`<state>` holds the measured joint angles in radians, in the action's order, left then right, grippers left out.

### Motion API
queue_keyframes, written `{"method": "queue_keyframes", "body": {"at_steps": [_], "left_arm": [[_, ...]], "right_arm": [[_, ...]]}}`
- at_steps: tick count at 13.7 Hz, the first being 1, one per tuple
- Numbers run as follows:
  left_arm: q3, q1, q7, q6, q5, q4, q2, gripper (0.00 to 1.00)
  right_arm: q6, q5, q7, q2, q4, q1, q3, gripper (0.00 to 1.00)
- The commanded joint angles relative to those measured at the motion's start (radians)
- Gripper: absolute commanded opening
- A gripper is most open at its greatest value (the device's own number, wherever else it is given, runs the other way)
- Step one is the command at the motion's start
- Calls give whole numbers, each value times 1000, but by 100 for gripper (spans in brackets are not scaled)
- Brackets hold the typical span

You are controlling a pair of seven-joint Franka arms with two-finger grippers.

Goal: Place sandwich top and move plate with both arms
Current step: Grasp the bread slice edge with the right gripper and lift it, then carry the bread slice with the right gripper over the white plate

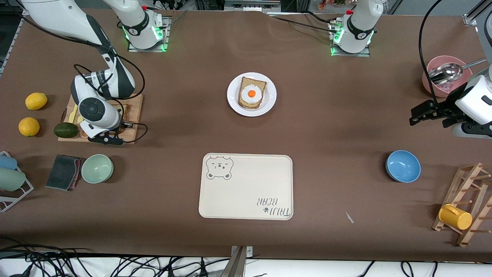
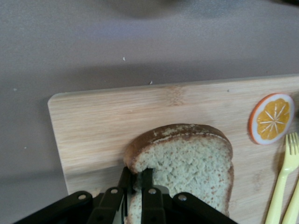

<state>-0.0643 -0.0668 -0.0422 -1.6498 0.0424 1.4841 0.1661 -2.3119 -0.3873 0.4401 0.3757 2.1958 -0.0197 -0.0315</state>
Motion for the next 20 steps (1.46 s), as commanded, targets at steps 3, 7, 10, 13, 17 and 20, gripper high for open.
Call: {"method": "queue_keyframes", "body": {"at_steps": [3,7,10,13,17,20], "left_arm": [[-3,8,-19,-7,-1,-16,21,100],[-5,24,-19,-8,5,-16,13,100],[-3,44,-18,-5,11,-15,13,100],[0,45,-16,11,5,-12,12,100],[6,32,77,24,-1,-13,19,100],[5,30,84,21,-4,-16,19,100]], "right_arm": [[35,-15,45,6,-19,0,-13,0],[198,-9,51,8,-119,-32,-24,0],[279,-1,51,8,-180,-66,-25,0],[423,49,64,17,-290,-129,-28,0],[453,235,58,22,-347,-204,-30,0],[488,382,139,49,-439,-279,-45,0]]}}
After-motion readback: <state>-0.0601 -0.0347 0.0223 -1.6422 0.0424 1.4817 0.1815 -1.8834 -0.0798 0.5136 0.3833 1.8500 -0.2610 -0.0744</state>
